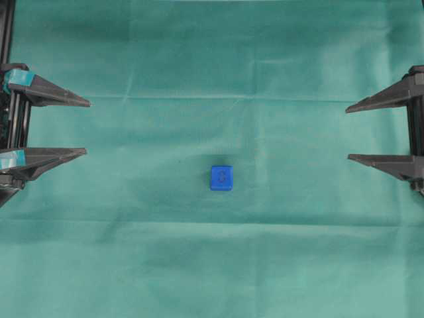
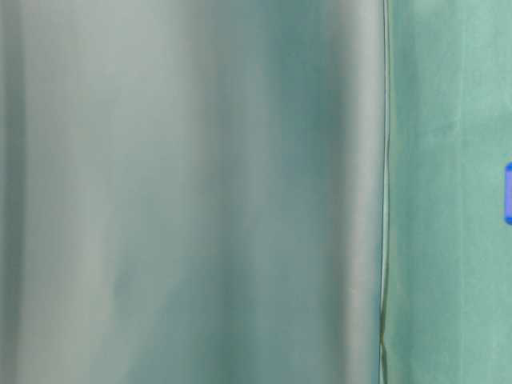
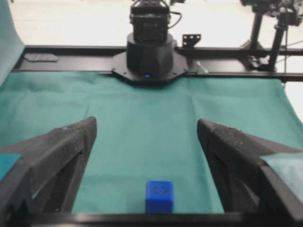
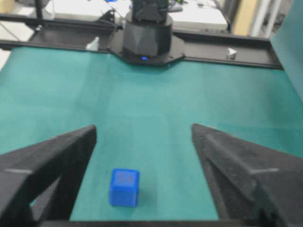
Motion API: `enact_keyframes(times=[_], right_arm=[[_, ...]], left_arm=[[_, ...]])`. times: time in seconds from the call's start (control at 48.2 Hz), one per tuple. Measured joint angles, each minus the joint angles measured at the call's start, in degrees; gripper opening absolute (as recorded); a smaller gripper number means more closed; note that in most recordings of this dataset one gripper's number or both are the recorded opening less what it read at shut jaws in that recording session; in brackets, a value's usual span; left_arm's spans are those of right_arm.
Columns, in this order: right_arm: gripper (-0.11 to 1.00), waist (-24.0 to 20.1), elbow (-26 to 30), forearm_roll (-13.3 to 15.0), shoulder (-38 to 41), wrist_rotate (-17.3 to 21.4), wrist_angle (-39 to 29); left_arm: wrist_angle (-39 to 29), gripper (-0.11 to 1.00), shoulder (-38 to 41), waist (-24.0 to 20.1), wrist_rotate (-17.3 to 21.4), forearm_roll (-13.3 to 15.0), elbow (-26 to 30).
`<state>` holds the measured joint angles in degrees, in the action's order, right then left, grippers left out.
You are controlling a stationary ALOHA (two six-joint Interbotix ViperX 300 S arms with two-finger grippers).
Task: Handover the blue block to the right arm after grasping it with the left arm, then place it in the designated position.
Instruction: 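Open the left gripper and move it toward the blue cube, then advance the open left gripper over the blue cube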
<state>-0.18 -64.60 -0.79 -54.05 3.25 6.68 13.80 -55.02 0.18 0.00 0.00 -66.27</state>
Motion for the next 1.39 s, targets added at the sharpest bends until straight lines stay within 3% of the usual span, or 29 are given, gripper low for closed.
enact_keyframes(times=[0.353, 0.539, 1.12, 1.39], right_arm=[[0.94, 0.35, 0.0, 0.0, 0.0, 0.0, -0.09], [0.94, 0.35, 0.0, 0.0, 0.09, 0.0, -0.09], [0.94, 0.44, 0.0, 0.0, 0.7, 0.0, -0.09], [0.94, 0.44, 0.0, 0.0, 1.05, 0.0, -0.09]], left_arm=[[0.09, 1.0, 0.26, 0.0, 0.0, 0.0, 0.44], [0.09, 1.0, 4.22, 0.0, 0.0, 0.0, 2.37], [0.26, 1.0, 28.3, 0.0, 0.0, 0.0, 21.09], [0.09, 1.0, 35.42, 0.18, 0.0, -0.09, 27.69]])
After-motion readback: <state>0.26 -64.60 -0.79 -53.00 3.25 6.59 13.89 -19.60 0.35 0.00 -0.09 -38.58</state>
